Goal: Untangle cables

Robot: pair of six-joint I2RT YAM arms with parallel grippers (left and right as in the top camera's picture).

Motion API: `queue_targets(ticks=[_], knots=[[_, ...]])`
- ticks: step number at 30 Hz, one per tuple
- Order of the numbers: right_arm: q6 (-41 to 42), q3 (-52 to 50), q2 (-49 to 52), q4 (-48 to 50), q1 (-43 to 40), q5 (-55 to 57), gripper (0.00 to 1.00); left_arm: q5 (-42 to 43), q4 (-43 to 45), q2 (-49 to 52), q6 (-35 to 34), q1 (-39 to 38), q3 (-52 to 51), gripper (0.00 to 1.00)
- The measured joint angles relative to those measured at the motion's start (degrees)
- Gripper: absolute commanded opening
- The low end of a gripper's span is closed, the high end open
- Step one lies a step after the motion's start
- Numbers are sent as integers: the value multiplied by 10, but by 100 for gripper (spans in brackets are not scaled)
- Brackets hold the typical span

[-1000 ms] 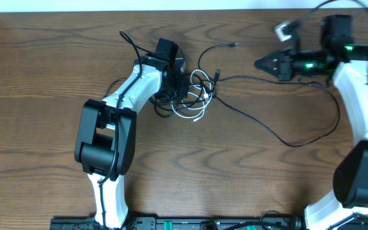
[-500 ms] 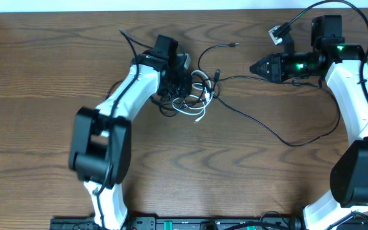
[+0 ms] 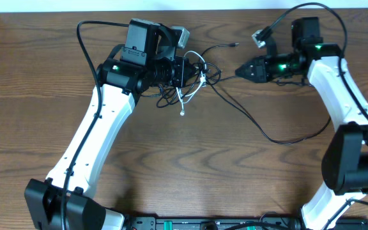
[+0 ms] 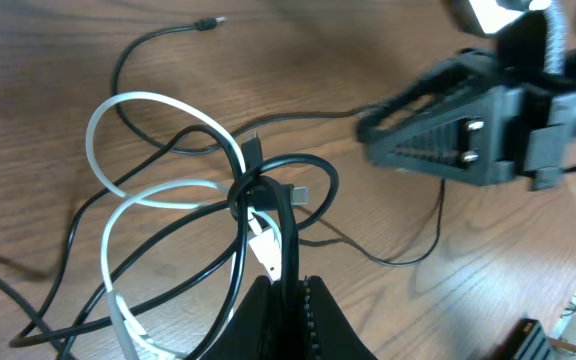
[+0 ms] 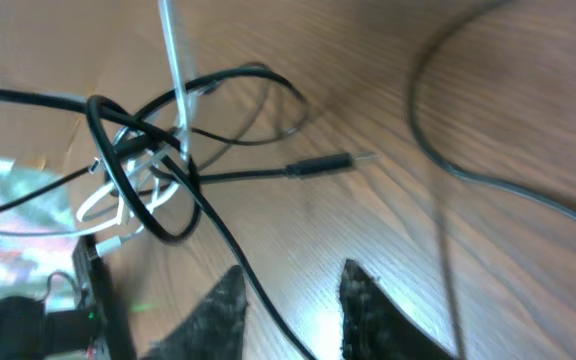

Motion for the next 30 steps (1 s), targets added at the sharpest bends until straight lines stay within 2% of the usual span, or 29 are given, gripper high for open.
queue_targets(ticks=[4, 10, 21, 25, 30], knots=[[-19, 0, 14, 16, 2, -67, 46, 1, -6, 1, -7, 0, 0, 7], [-50, 0, 27, 33, 3, -157, 46, 1, -7, 1, -16, 0, 0, 8], [-40, -1, 99, 162, 36, -281, 52, 1, -8, 1, -28, 0, 0, 7], [-15, -1, 99, 235, 66, -315, 52, 1, -10, 1, -29, -1, 0, 7], [31, -1, 99, 280, 93, -331, 45, 2, -11, 1, -31, 0, 0, 7]])
